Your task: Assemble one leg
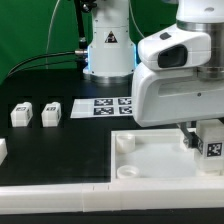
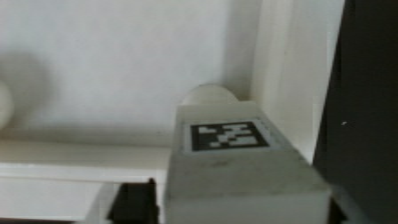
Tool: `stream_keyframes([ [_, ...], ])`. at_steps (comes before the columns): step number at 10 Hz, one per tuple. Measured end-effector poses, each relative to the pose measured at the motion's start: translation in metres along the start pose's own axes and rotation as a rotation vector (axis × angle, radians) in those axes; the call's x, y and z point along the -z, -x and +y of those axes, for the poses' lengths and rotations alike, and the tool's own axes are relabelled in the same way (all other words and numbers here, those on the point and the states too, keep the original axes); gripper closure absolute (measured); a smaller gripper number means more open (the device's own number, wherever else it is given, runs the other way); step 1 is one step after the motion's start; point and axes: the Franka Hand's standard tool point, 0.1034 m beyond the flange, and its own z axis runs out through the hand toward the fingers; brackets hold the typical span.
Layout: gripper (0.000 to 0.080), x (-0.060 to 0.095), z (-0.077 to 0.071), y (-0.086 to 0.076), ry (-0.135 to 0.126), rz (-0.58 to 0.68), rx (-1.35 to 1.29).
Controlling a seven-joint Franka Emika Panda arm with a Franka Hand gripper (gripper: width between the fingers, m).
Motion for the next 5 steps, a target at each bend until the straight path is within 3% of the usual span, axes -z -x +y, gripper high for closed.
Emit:
stream_keyframes([
  [1, 0.0509, 0.0000, 0.0000, 0.0000, 0.000, 0.000, 0.000],
  [5, 0.0509, -0.0001, 0.0000, 0.0000, 0.000, 0.000, -0.037],
])
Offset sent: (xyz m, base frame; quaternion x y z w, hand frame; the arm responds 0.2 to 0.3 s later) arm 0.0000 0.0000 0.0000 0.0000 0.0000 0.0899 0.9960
